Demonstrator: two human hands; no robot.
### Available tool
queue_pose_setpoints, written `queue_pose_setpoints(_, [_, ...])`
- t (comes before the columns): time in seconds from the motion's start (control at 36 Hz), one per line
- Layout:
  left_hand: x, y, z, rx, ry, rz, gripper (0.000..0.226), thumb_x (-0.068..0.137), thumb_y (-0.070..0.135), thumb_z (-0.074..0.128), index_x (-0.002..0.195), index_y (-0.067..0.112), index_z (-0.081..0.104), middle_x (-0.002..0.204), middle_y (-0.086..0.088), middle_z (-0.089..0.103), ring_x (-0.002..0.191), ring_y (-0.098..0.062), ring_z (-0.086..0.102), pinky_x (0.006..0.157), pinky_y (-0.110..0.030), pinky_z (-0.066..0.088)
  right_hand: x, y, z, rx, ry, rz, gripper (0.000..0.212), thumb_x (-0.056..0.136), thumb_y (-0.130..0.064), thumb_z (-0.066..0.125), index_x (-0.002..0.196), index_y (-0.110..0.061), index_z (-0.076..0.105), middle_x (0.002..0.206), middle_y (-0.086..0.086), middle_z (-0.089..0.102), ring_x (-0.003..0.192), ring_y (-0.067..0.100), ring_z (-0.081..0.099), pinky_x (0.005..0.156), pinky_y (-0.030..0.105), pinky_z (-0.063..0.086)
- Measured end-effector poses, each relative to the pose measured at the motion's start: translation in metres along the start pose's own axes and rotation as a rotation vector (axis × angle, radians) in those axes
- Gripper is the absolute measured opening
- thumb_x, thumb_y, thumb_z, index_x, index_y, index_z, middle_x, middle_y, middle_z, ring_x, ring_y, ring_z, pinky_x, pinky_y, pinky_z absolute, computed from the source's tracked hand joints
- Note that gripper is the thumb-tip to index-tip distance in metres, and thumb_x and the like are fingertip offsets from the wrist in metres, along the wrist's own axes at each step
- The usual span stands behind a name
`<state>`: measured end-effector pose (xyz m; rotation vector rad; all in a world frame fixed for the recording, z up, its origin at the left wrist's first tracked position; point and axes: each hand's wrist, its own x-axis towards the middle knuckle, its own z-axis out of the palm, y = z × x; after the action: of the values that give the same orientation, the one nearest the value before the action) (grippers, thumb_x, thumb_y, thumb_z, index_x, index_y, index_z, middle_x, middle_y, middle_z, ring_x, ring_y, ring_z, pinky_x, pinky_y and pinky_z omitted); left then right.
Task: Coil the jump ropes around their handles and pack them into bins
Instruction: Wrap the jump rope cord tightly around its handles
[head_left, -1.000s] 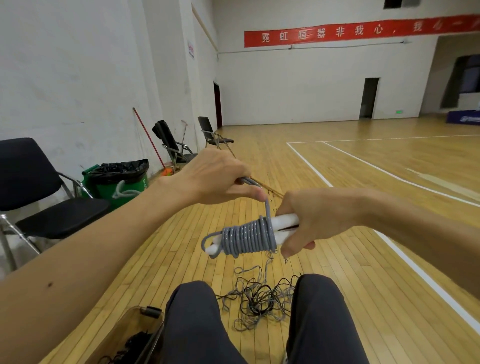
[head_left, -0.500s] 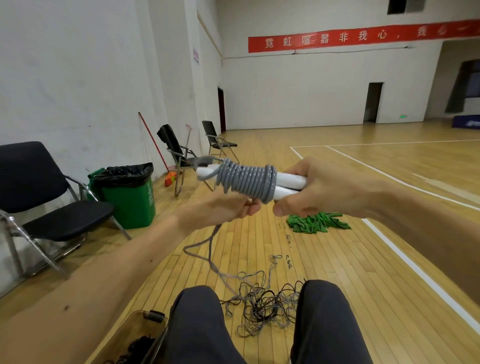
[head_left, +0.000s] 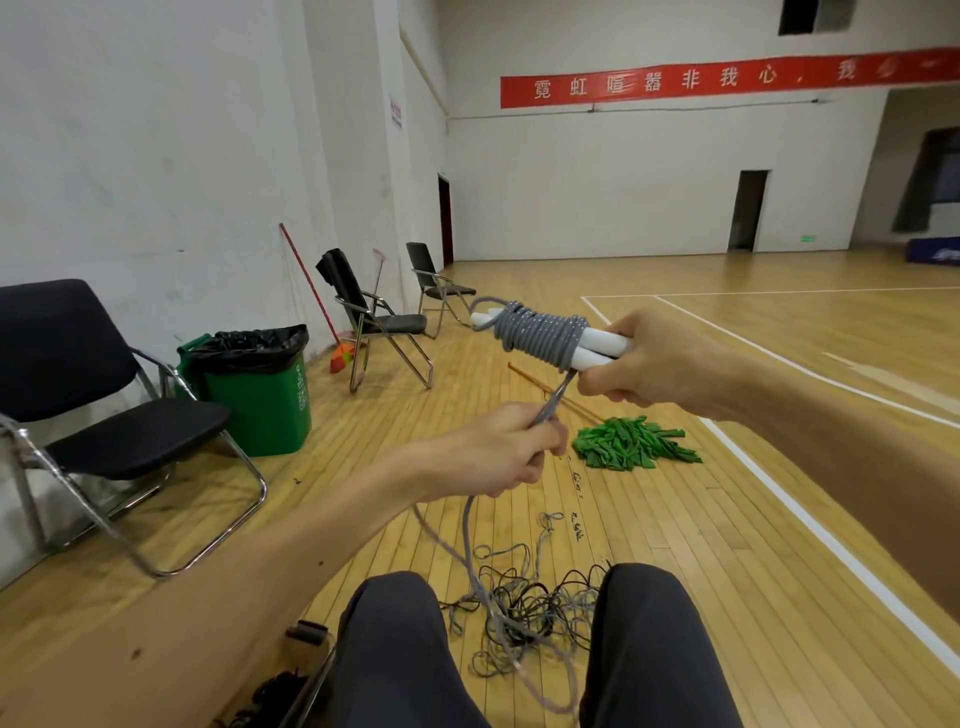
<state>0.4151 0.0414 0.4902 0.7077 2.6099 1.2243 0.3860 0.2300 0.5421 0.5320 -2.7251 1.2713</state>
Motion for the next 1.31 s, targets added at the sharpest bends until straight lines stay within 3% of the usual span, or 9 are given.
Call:
queue_pose_setpoints(0.14, [-0.004, 0.004, 0.004, 0.108, 0.029, 0.003, 0.021, 0.108, 0.024, 0.037, 0.095, 0.014, 0.05, 0.067, 0.005, 0.039, 0.049, 0.0, 0.04, 0.052, -0.018, 0.037, 0.008, 0.014, -0.002, -0.029, 0.027, 0.073, 0.017, 0.078, -0.002, 0.079, 0.088, -0.007, 0.068, 0.058, 0.0, 0.062, 0.045, 0.008, 0.052, 0.046, 0.021, 0.042])
queue_pose_setpoints(0.22, [-0.001, 0.004, 0.003, 0.279, 0.05, 0.01, 0.022, 0.107, 0.028, 0.041, 0.094, 0.015, 0.052, 0.072, 0.002, 0.044, 0.062, -0.01, 0.043, 0.065, -0.03, 0.041, 0.01, 0.021, 0.003, -0.084, 0.042, 0.085, 0.016, 0.079, -0.005, 0.079, 0.087, -0.01, 0.066, 0.061, 0.002, 0.064, 0.049, 0.012, 0.053, 0.05, 0.024, 0.043])
queue_pose_setpoints(0.33, [-0.001, 0.007, 0.0, 0.428, 0.071, -0.009, 0.027, 0.107, 0.032, 0.042, 0.086, 0.017, 0.05, 0.07, 0.002, 0.045, 0.062, -0.015, 0.041, 0.062, -0.034, 0.038, 0.012, 0.026, 0.009, -0.181, 0.079, 0.097, 0.017, 0.079, -0.01, 0.08, 0.081, -0.015, 0.064, 0.07, 0.006, 0.068, 0.057, 0.016, 0.057, 0.058, 0.03, 0.047])
queue_pose_setpoints(0.53, [-0.001, 0.024, -0.009, 1.036, 0.191, 0.103, 0.029, 0.107, 0.033, 0.039, 0.085, 0.017, 0.05, 0.071, 0.004, 0.048, 0.061, -0.011, 0.046, 0.056, -0.029, 0.038, 0.012, 0.028, 0.019, -0.306, 0.082, 0.12, 0.014, 0.082, -0.017, 0.08, 0.085, -0.009, 0.069, 0.068, 0.002, 0.066, 0.055, 0.014, 0.057, 0.052, 0.025, 0.045])
queue_pose_setpoints(0.64, [-0.001, 0.041, -0.016, 1.288, 0.205, 0.208, 0.028, 0.106, 0.041, 0.04, 0.089, 0.02, 0.049, 0.07, 0.008, 0.041, 0.063, -0.01, 0.045, 0.055, -0.024, 0.033, 0.009, 0.025, 0.019, -0.353, 0.043, 0.166, 0.019, 0.081, -0.017, 0.078, 0.067, -0.01, 0.066, 0.053, -0.003, 0.057, 0.048, 0.013, 0.049, 0.048, 0.024, 0.037])
queue_pose_setpoints(0.78, [0.002, 0.059, -0.027, 1.399, 0.182, 0.289, 0.033, 0.104, 0.045, 0.043, 0.081, 0.023, 0.037, 0.068, 0.009, 0.038, 0.059, -0.006, 0.04, 0.056, -0.022, 0.031, 0.009, 0.022, 0.017, -0.374, -0.025, 0.172, 0.012, 0.08, -0.017, 0.078, 0.074, -0.009, 0.071, 0.057, -0.002, 0.062, 0.05, 0.014, 0.051, 0.052, 0.025, 0.039])
queue_pose_setpoints(0.94, [0.005, 0.067, -0.037, 1.5, 0.138, 0.431, 0.039, 0.097, 0.055, 0.05, 0.087, 0.019, 0.061, 0.064, 0.011, 0.042, 0.072, -0.013, 0.057, 0.065, -0.028, 0.047, 0.005, 0.013, 0.017, -0.505, -0.348, 0.221, 0.015, 0.086, -0.021, 0.076, 0.088, -0.008, 0.07, 0.063, -0.001, 0.066, 0.053, 0.012, 0.059, 0.05, 0.022, 0.043])
queue_pose_setpoints(1.14, [0.006, 0.064, -0.038, 1.606, 0.146, 0.508, 0.056, 0.089, 0.069, 0.047, 0.066, 0.021, 0.033, 0.061, 0.01, 0.034, 0.066, -0.014, 0.047, 0.061, -0.028, 0.044, -0.007, 0.013, 0.024, -0.469, -0.555, 0.243, 0.021, 0.092, -0.015, 0.071, 0.105, 0.001, 0.068, 0.068, 0.001, 0.071, 0.054, 0.011, 0.065, 0.047, 0.018, 0.045])
queue_pose_setpoints(1.31, [0.011, 0.057, -0.048, 1.536, 0.188, 0.514, 0.058, 0.079, 0.077, 0.048, 0.068, 0.021, 0.044, 0.063, 0.011, 0.04, 0.067, -0.012, 0.05, 0.059, -0.027, 0.036, -0.018, 0.01, 0.027, -0.518, -0.589, 0.131, 0.011, 0.089, -0.015, 0.071, 0.089, -0.005, 0.066, 0.062, 0.0, 0.06, 0.044, 0.008, 0.05, 0.043, 0.018, 0.039])
